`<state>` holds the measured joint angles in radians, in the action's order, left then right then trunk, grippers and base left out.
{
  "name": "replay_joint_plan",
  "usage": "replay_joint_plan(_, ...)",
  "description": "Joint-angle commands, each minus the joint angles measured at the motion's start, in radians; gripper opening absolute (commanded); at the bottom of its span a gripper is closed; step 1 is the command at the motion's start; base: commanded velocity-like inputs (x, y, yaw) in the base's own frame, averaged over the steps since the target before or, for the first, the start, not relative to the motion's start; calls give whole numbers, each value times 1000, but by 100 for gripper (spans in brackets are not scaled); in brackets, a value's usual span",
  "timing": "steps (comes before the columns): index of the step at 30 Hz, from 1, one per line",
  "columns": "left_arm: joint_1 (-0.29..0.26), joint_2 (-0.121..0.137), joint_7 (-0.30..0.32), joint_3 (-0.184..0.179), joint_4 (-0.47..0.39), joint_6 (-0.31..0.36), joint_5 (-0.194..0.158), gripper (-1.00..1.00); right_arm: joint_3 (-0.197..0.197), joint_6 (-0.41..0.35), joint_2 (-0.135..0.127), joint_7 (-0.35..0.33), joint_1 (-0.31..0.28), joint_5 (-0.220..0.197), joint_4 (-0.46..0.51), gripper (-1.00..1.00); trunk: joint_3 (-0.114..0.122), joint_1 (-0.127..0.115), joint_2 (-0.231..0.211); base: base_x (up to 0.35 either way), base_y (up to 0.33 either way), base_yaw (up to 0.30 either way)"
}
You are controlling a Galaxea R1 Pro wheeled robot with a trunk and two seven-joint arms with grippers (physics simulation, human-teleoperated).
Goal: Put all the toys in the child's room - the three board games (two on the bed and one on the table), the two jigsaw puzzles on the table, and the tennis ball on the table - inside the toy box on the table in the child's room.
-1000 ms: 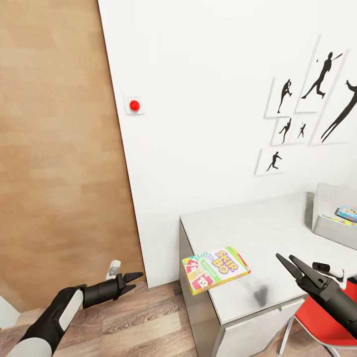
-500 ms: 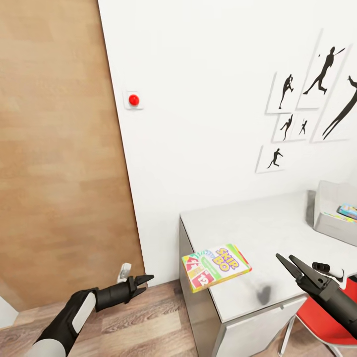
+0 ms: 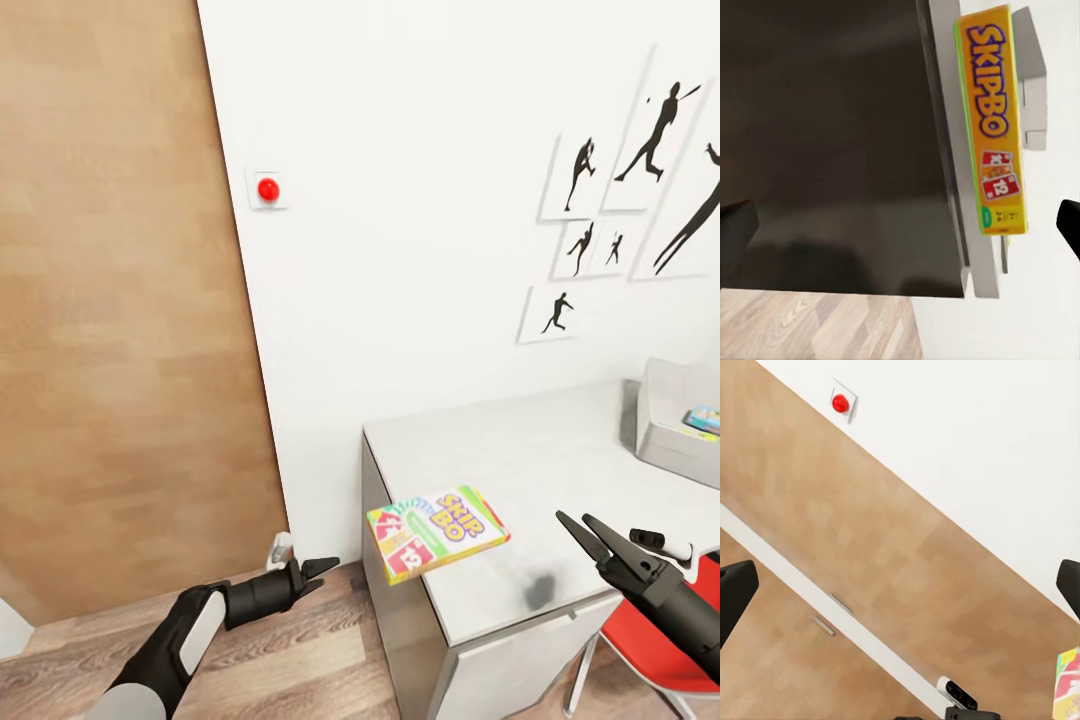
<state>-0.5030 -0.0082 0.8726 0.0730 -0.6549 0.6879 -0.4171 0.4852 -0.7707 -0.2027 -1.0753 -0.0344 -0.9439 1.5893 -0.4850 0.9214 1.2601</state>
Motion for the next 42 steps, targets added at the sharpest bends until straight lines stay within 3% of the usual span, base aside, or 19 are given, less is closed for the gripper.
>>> replay_joint_plan(1, 0, -2, 4, 3, 0, 3, -1, 100, 1, -6, -1, 0, -1, -4, 0, 100, -4, 4, 8, 0, 0, 0)
replay_joint_plan(20, 0, -12, -4, 2, 0, -3, 3, 100, 0, -5, -1, 1, -1, -4, 0, 100, -7, 8, 15, 0, -4, 0)
replay_joint_plan(42, 0, -13, -1, 1, 0, -4, 3, 100, -2, -3, 3, 2, -1, -4, 0, 100, -7, 8, 15, 0, -99, 0)
